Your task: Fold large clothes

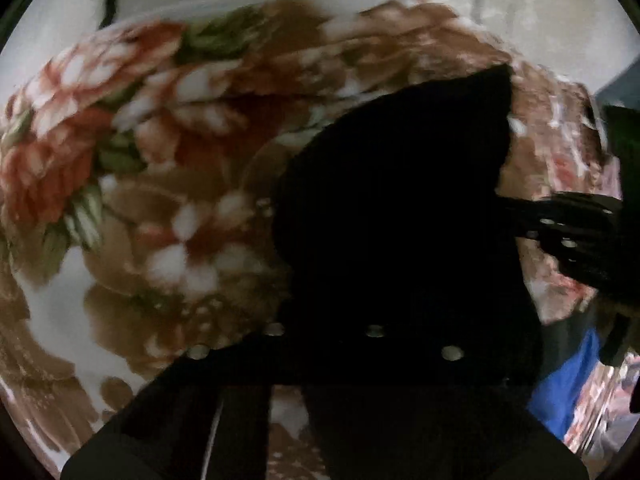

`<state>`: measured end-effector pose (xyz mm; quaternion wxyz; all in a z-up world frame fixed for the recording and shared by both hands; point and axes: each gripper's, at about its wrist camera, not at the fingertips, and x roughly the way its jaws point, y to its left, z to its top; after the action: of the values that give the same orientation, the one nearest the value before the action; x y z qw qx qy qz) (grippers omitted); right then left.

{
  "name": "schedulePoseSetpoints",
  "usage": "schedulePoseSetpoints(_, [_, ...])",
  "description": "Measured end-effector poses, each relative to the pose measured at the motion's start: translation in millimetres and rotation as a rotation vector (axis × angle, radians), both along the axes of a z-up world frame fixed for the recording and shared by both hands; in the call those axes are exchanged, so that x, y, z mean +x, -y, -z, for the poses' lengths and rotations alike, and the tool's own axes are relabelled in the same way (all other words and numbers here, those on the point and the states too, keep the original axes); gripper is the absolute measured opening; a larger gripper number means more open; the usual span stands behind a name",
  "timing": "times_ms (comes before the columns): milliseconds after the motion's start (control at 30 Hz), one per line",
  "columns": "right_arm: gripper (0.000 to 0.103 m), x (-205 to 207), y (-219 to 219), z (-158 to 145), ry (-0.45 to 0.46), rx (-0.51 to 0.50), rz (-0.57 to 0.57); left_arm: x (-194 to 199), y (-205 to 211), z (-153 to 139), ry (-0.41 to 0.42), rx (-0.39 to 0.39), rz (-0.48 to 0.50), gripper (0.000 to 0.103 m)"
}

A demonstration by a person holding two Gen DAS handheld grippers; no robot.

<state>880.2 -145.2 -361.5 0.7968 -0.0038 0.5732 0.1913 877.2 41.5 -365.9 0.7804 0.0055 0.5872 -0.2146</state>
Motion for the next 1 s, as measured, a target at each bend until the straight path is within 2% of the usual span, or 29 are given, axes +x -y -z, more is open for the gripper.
schedulePoseSetpoints(67, [0.006,-5,0,-12,0.026,-0.010,-0.005,-10,2,-14,0.034,0.004,0.022,0.004])
schedulePoseSetpoints(167, [0.006,-27,1,-45,0.112,-0.012,-0.016,-36,1,-52,0.122,0.009,0.059,0.004])
schedulePoseSetpoints(300, [0.006,-88,3,-91,0.210,0.003,-0.035,-85,-8,-104,0.201,-0.056,0.041,0.004])
schedulePoseSetpoints(367, [0.006,-118,6,-105,0.226,-0.001,-0.046,-113,-9,-118,0.219,-0.076,0.023,0.004])
schedulePoseSetpoints(500, [0.006,-178,9,-122,0.240,-0.021,-0.053,-177,-8,-131,0.287,-0.027,0.034,0.004])
schedulePoseSetpoints(600, [0.006,-226,14,-118,0.215,-0.010,-0.040,-226,-10,-127,0.275,-0.065,0.035,0.004])
schedulePoseSetpoints(700, [0.006,-272,19,-99,0.179,-0.017,-0.027,-270,-9,-108,0.239,-0.079,0.029,0.004])
schedulePoseSetpoints(900, [0.013,-358,27,-36,0.092,-0.063,-0.017,-348,-2,-48,0.170,-0.018,0.015,0.005])
schedulePoseSetpoints(933, [0.015,-369,29,-25,0.076,-0.071,-0.015,-359,-1,-37,0.161,-0.017,0.011,0.006])
schedulePoseSetpoints(1000, [0.040,-389,35,-5,0.041,-0.064,0.004,-375,2,-24,0.152,-0.007,-0.003,0.006])
